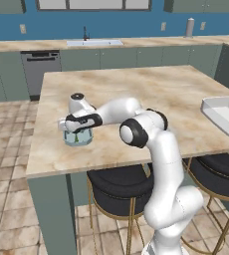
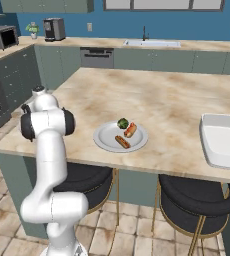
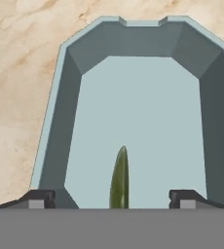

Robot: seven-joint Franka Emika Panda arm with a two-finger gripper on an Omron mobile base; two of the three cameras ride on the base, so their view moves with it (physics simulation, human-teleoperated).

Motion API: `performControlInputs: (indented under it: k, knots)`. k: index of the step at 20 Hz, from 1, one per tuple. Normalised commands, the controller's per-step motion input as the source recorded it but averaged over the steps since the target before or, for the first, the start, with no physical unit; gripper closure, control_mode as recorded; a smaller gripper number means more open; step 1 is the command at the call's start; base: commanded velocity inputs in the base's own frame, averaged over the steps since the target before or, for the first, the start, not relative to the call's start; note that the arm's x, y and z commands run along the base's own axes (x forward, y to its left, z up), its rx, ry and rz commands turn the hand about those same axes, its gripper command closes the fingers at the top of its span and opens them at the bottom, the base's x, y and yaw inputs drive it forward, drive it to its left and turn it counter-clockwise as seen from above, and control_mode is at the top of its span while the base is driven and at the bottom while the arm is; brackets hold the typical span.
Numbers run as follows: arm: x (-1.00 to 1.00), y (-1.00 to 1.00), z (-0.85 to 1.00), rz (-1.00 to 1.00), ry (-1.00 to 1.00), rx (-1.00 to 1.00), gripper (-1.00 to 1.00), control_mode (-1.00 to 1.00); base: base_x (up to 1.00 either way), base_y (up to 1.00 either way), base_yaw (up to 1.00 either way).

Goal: Place one cooked food and one vegetable from the large plate to each tupperware container.

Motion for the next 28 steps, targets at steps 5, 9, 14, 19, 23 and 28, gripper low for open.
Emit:
performControlInputs:
  k: [5,9,14,19,23,28]
  knots:
    - [-0.20,-0.19,0.44,-0.02,0.00,-0.03,-1.00,-1.00,0.00,0.00,0.00]
    - [-0.44,-0.74,0.43,-0.05,-0.04,-0.02,-1.00,-1.00,0.00,0.00,0.00]
    - [-0.90,-0.98,0.39,-0.01,-0.12,0.00,-1.00,-1.00,0.00,0.00,0.00]
    - [-0.81,-0.91,0.43,0.00,-0.15,0.00,-1.00,-1.00,0.00,0.00,0.00]
    - [-0.34,-0.81,0.59,0.00,-0.03,-0.02,-1.00,-1.00,0.00,0.00,0.00]
    - [0.00,-0.80,0.49,0.00,0.02,-0.14,-1.00,-1.00,0.00,0.00,0.00]
